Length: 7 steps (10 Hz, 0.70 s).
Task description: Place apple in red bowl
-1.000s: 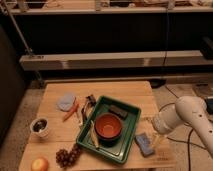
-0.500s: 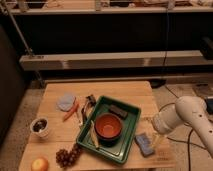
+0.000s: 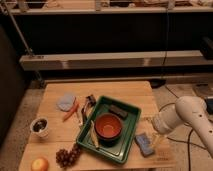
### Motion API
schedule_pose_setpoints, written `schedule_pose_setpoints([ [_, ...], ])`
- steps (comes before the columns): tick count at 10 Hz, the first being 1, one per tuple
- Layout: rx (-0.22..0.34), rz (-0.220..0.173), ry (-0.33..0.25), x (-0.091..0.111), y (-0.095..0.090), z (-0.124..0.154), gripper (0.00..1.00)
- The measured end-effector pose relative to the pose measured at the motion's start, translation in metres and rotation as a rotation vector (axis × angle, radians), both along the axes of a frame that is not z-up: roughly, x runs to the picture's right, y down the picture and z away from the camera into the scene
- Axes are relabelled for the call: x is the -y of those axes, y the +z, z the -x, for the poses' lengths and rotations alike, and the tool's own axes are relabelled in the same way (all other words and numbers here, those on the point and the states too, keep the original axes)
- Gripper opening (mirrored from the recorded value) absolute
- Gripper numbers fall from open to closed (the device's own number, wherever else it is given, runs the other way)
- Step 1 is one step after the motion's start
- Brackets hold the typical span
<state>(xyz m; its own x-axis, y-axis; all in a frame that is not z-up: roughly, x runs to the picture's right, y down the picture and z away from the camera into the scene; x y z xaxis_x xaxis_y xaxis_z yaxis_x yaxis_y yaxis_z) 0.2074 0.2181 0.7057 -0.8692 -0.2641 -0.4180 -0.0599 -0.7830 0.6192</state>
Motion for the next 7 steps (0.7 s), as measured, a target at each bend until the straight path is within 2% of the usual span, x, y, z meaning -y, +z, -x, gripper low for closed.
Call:
schedule_pose_setpoints([
  [7, -0.001, -0.006, -0.017, 0.0010, -0.0035, 0.0026, 0.80],
])
